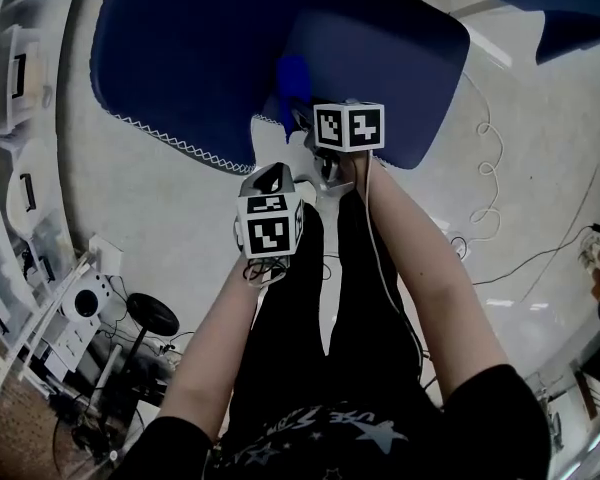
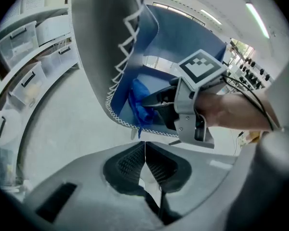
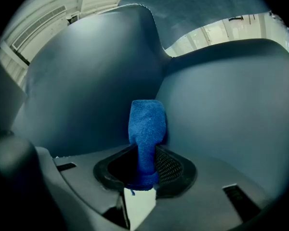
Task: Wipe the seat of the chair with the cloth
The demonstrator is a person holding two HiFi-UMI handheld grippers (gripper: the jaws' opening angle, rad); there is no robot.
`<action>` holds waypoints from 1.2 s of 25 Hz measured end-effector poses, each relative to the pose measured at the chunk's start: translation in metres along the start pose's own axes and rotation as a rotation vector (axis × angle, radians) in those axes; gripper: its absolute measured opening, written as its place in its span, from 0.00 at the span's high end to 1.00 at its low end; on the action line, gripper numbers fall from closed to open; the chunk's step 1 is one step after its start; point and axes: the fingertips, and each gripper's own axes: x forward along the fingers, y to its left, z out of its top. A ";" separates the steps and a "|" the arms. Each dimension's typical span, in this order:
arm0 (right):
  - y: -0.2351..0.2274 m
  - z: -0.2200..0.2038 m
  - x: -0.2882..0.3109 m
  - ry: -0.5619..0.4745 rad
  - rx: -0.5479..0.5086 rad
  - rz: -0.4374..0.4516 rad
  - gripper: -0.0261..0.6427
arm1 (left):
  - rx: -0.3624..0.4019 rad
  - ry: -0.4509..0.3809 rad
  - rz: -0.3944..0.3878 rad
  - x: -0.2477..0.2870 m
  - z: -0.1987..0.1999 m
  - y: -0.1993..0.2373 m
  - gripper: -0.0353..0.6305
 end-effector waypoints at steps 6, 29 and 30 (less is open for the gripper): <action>-0.026 -0.003 -0.027 -0.017 0.028 -0.069 0.80 | 0.052 0.024 -0.044 0.002 0.004 -0.016 0.92; -0.169 -0.080 -0.207 -0.108 0.185 -0.414 0.80 | 0.291 0.024 -0.183 0.001 0.003 -0.129 0.92; -0.167 -0.082 -0.213 -0.111 0.191 -0.418 0.80 | 0.289 0.019 -0.186 -0.002 0.003 -0.130 0.92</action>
